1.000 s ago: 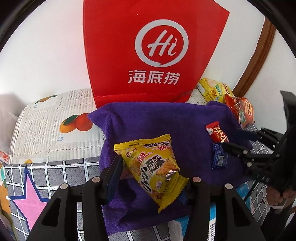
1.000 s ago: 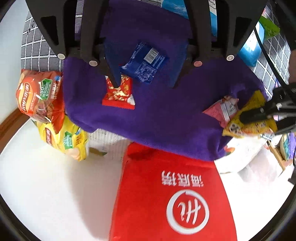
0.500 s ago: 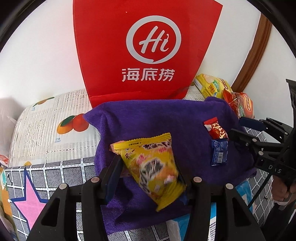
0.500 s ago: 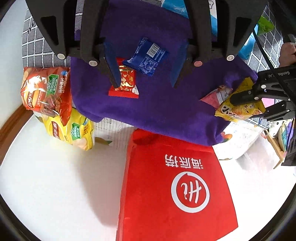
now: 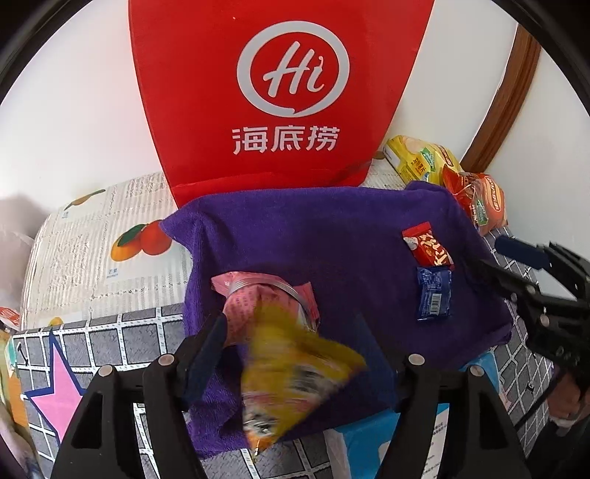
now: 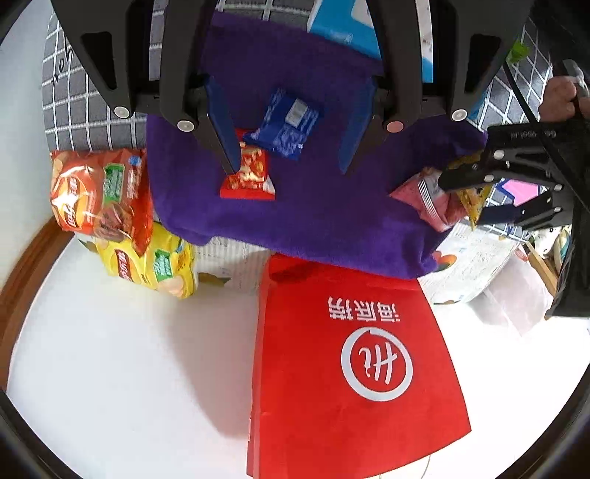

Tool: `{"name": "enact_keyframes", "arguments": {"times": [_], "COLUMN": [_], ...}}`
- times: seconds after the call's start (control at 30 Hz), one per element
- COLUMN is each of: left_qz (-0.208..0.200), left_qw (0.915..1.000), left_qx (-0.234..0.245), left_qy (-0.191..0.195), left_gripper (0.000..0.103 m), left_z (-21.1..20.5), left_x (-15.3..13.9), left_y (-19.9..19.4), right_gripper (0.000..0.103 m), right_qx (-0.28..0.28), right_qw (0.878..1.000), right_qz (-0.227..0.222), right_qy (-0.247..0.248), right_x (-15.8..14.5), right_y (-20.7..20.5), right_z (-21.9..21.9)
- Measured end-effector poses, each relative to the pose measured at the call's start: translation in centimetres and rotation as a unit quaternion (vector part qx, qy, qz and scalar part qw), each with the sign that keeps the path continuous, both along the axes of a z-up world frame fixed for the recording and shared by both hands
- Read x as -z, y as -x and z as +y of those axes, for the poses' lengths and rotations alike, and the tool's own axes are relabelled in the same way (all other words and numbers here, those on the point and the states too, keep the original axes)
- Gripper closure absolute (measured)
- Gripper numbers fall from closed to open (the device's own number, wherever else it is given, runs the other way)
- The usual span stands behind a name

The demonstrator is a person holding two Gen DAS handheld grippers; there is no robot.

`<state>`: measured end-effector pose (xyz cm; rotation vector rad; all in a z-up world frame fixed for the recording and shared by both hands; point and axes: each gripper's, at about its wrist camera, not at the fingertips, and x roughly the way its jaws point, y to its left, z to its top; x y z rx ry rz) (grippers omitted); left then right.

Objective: Organize snacks
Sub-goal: 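Open the right tool onto the towel while the left tool releases the yellow chip bag, then withdraw both tools from the towel toward the remaining snacks on the sheet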

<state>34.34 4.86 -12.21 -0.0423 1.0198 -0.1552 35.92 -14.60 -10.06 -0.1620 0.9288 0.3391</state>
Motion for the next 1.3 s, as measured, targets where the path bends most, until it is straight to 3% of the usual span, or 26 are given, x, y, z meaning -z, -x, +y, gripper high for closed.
{"name": "enact_keyframes", "arguments": {"times": [0.17, 0.4, 0.5, 0.77, 0.97, 1.3], "left_qz": [0.001, -0.033, -0.054, -0.095, -0.093, -0.076], "left_qw": [0.9999, 0.9984, 0.9978, 0.9938, 0.9941, 0.9966], "left_qx": [0.007, 0.028, 0.027, 0.048, 0.053, 0.026], "left_qy": [0.013, 0.036, 0.027, 0.034, 0.018, 0.021], "left_gripper": [0.029, 0.029, 0.029, 0.029, 0.029, 0.029], "left_z": [-0.4, -1.2, -1.5, -3.0, -2.9, 0.3], "left_x": [-0.9, -4.2, -5.9, -9.4, -9.0, -6.0], "left_y": [0.6, 2.9, 4.2, 8.0, 11.3, 16.2], "right_gripper": [0.048, 0.048, 0.048, 0.048, 0.048, 0.048], "right_qx": [0.014, 0.066, 0.093, 0.131, 0.154, 0.178], "right_qw": [1.000, 0.997, 0.995, 0.991, 0.988, 0.982], "right_qz": [0.018, 0.022, 0.026, 0.025, 0.006, 0.036], "right_qy": [-0.007, -0.025, -0.036, -0.012, -0.011, -0.041], "right_x": [0.0, -1.2, -1.6, -3.0, -3.3, -0.4], "right_y": [1.6, 4.8, 6.4, 10.6, 13.1, 16.2], "right_z": [-1.1, -3.7, -5.0, -6.7, -7.6, -9.0]}}
